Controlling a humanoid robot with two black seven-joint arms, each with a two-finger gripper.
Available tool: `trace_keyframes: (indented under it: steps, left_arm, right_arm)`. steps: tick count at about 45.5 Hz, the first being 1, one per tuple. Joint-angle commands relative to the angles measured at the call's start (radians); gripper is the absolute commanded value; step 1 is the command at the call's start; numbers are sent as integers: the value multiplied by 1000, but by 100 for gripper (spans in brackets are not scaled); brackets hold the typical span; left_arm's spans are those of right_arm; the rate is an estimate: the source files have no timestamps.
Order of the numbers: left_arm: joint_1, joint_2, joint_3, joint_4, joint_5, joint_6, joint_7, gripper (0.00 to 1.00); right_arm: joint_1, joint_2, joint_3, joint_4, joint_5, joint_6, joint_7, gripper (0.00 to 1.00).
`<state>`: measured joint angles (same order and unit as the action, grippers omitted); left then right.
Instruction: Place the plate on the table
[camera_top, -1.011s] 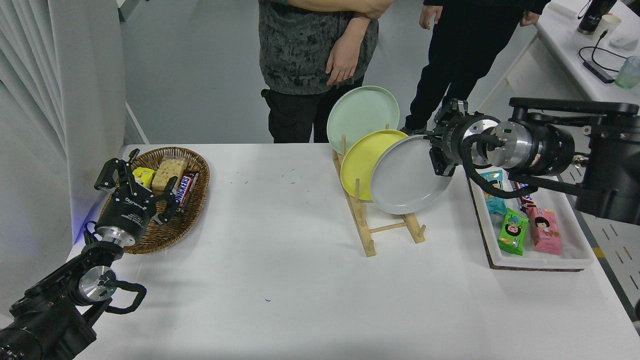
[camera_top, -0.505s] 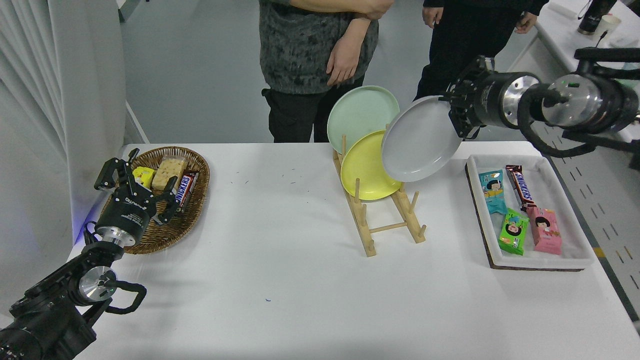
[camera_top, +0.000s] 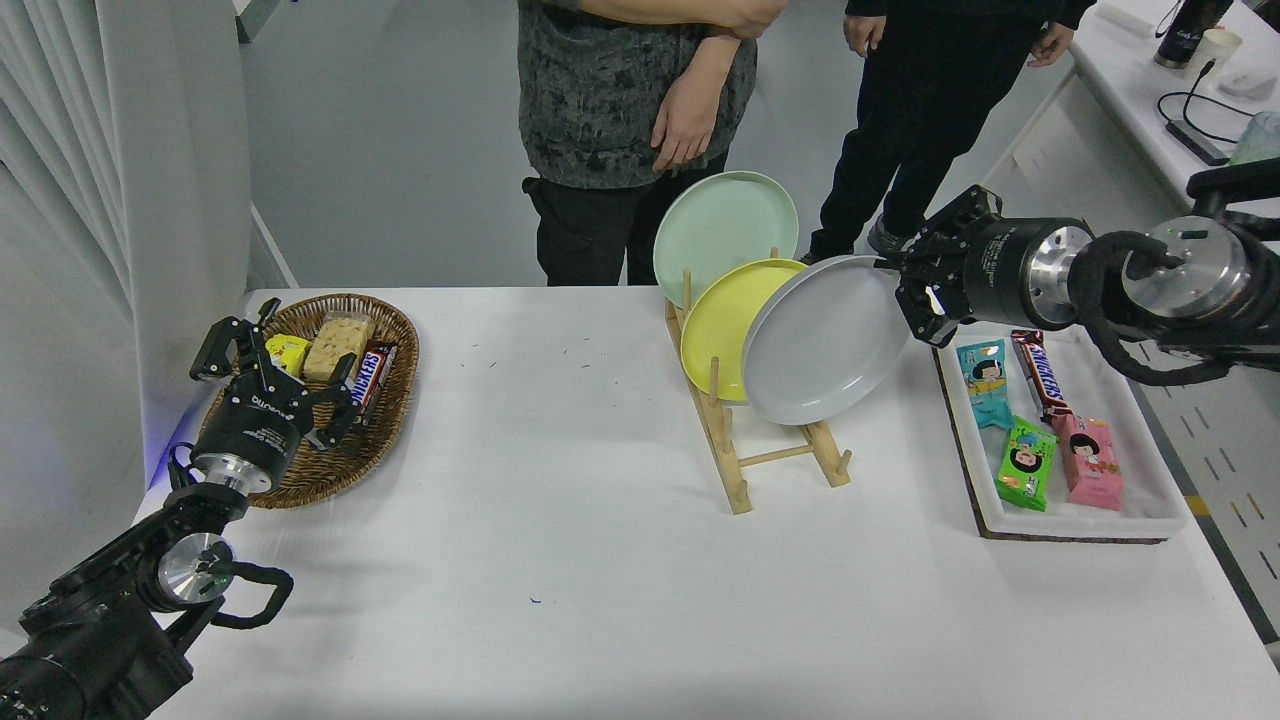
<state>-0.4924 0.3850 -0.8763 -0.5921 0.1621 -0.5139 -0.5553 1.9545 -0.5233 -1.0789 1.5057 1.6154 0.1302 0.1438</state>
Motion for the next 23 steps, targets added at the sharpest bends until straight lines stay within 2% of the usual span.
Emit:
trace_keyframes:
  steps: [1, 6, 15, 23]
  left_arm:
    - [0, 0, 0, 0, 1, 0, 0, 98]
    - [0, 0, 0, 0, 1, 0, 0, 98]
    - [0, 0, 0, 0, 1, 0, 0, 98]
    - [0, 0, 0, 0, -1, 0, 0, 98]
  right_arm:
    - [3, 23, -88, 87, 178, 58, 63, 0]
    - [-14, 8, -85, 133, 179, 58, 118, 0]
    - [-117, -52, -32, 163, 232, 55, 120, 0]
    - [-143, -90, 40, 208, 230, 55, 125, 0]
